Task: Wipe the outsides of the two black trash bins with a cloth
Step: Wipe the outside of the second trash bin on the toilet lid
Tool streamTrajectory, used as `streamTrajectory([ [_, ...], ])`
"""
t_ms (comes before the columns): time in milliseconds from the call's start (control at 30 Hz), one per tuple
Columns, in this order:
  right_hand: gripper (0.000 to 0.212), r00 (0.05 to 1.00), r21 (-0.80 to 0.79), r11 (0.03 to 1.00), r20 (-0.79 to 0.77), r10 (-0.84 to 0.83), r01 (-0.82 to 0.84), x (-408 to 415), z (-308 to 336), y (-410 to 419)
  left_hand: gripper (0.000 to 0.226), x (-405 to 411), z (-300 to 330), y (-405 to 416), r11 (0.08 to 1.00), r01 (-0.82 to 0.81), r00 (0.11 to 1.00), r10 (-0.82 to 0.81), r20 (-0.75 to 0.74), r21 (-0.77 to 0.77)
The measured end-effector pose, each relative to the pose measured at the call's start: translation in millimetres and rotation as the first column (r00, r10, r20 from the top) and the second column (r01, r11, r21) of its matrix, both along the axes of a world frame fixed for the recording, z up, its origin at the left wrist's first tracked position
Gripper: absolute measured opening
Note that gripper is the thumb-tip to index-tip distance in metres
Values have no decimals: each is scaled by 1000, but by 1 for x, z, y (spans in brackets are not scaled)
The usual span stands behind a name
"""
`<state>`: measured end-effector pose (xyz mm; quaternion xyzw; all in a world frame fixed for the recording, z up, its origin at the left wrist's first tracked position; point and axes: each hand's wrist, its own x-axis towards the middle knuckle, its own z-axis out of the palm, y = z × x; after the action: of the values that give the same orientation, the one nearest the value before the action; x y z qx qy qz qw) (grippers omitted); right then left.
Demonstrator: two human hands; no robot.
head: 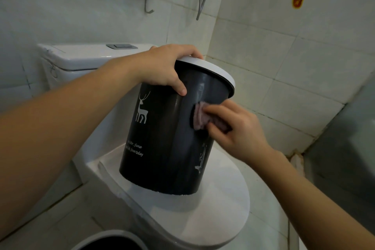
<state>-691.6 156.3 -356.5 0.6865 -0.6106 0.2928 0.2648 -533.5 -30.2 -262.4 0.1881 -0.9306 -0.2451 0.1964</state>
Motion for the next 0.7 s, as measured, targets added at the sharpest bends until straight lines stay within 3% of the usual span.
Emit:
streamTrajectory([
  [167, 38, 976, -93, 983, 163, -145, 161, 0, 17, -12, 75, -1, 0, 1, 1000, -1, 1000, 1, 5, -6],
  [367, 35, 999, 63, 998, -22, 24, -23, 17, -24, 13, 76, 1, -1, -2, 1000, -5, 1000, 5, -1, 13],
  [500, 31, 995, 60, 997, -84, 45, -40, 16, -29, 17, 74, 0, -1, -3, 1000, -1, 1000, 1, -3, 10],
  [700, 35, 980, -61, 988, 147, -134, 144, 8, -1, -4, 73, -1, -1, -4, 1000, 0, 1000, 0, -5, -6],
])
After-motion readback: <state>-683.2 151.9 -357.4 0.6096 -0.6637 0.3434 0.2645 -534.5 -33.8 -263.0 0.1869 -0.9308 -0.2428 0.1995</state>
